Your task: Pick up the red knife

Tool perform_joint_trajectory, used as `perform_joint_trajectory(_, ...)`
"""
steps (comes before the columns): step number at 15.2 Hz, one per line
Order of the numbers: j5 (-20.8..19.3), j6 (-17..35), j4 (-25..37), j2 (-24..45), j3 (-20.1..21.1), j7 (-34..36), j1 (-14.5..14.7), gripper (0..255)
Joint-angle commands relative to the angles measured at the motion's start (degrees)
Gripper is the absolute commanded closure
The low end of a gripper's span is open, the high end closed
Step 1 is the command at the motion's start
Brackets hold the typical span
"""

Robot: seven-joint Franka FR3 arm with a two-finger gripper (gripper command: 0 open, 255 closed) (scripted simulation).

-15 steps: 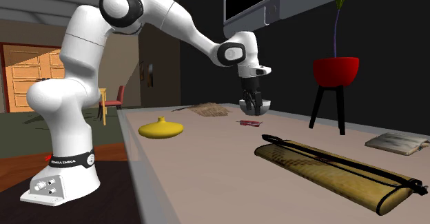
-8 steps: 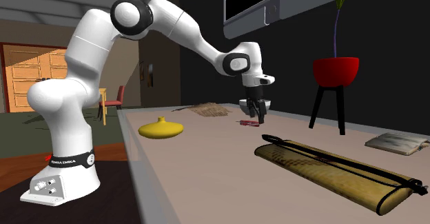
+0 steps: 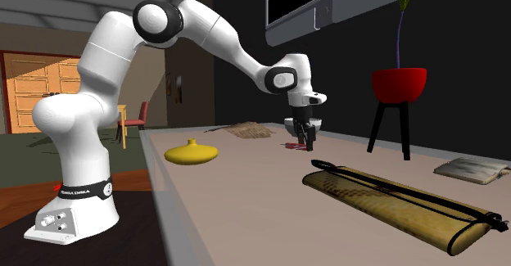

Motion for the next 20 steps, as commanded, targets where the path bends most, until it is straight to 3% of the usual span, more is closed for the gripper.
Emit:
perform_joint_trajectory(1, 0.0, 0.0, -0.1, 0.0, 0.0, 0.0, 0.0, 255)
perform_joint_trajectory(6, 0.0, 0.0, 0.0, 0.1, 0.0, 0.0, 0.0, 255)
perform_joint_trajectory(20, 0.4, -9.1, 5.1, -3.9, 0.3, 0.4, -0.2, 255)
